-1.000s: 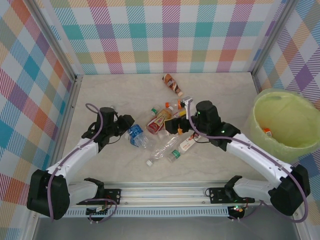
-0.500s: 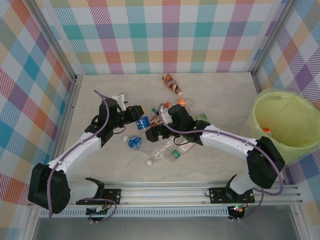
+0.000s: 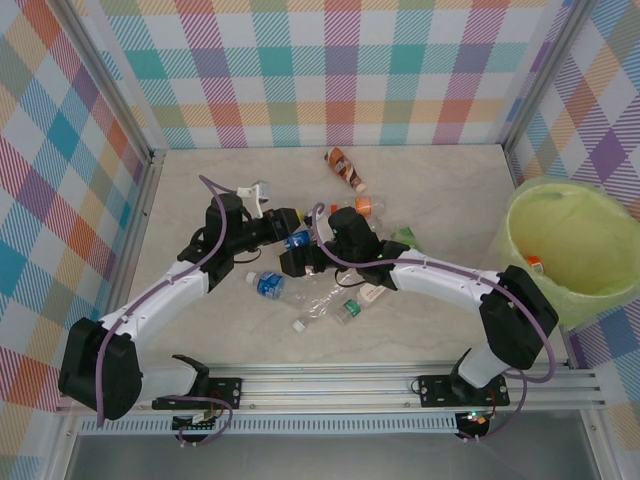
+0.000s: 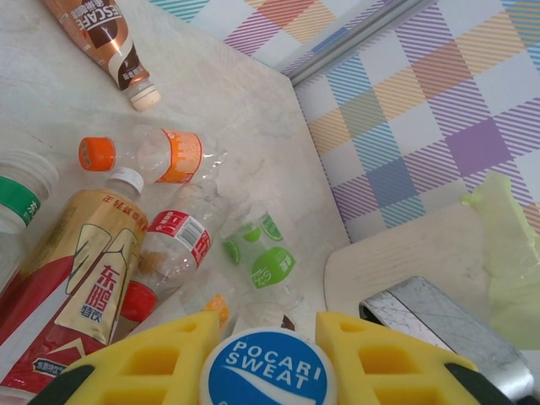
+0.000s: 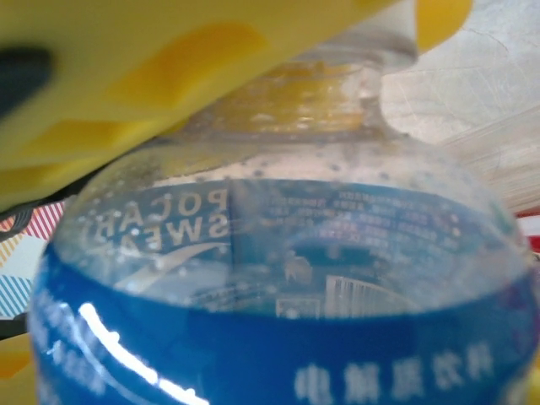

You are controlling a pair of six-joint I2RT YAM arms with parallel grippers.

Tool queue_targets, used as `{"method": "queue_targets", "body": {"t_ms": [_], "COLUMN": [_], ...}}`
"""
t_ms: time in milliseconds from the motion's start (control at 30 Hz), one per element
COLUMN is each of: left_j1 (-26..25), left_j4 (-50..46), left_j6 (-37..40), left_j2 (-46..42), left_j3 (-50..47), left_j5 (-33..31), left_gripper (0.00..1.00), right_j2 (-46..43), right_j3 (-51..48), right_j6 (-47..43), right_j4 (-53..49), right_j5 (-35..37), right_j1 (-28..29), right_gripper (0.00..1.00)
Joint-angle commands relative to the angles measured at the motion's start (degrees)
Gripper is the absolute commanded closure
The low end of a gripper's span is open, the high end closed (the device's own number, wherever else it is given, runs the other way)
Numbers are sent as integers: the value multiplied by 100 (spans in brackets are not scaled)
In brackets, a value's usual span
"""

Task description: Put the plastic bottles in the bin

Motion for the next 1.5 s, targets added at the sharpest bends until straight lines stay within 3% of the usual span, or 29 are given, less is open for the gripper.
{"method": "queue_targets", "body": {"t_ms": [0, 167, 200, 300, 467, 500, 700, 967, 1100, 1467], "left_j1": [-7, -7, -7, -7, -7, -6, -7, 19, 78, 239], "left_j4": [381, 304, 291, 289, 243, 217, -30, -587, -959, -1521], "left_j6": [-131, -187, -215, -278, -482, -514, -593, -898, -969, -1347], "left_j2": [24, 76, 78, 93, 94, 69, -112, -978, -1423, -1240], "left_j3": [167, 237, 234, 252, 285, 278, 232, -362, -637, -797], "left_j5": [266, 385, 359, 389, 358, 306, -117, -2085, -2803, -2718], "left_gripper": [100, 100, 95, 71, 7, 0, 0, 0, 0, 0], "right_j2": [-135, -288, -300, -342, -404, -412, -487, -834, -1308, -3041], "right_j3": [-173, -276, -253, -258, -313, -321, -335, -449, -515, -373], "right_j6": [77, 51, 34, 46, 97, 112, 87, -35, -588, -2530], "right_j4": [495, 409, 325, 193, 70, 60, -93, -427, -614, -1447], "right_j5": [10, 233, 246, 344, 672, 708, 1035, 1499, 1533, 2652], "right_j1": [27, 26, 31, 32, 28, 26, 18, -27, -49, -114], "right_gripper": [20, 33, 34, 38, 40, 40, 40, 41, 41, 36]}}
